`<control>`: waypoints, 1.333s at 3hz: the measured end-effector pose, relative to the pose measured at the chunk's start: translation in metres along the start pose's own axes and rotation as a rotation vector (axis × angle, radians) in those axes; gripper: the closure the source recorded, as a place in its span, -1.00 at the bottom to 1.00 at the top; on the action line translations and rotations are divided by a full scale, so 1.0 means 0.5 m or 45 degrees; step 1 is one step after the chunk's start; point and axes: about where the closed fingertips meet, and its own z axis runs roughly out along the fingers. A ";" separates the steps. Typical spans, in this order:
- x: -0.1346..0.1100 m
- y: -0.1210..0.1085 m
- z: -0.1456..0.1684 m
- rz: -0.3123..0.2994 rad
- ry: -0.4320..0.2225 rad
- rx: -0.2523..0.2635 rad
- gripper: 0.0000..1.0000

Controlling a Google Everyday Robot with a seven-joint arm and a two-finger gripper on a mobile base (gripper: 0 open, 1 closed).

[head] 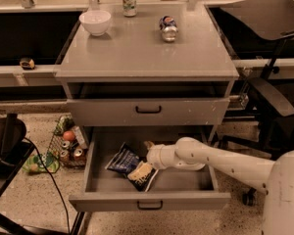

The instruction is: Pick blue chip bag from middle drawer and place on counter

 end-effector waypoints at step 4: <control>0.044 -0.005 0.087 -0.023 -0.146 -0.017 0.29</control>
Offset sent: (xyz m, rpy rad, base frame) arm 0.0150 0.0290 -0.0633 0.0579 -0.0152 0.0106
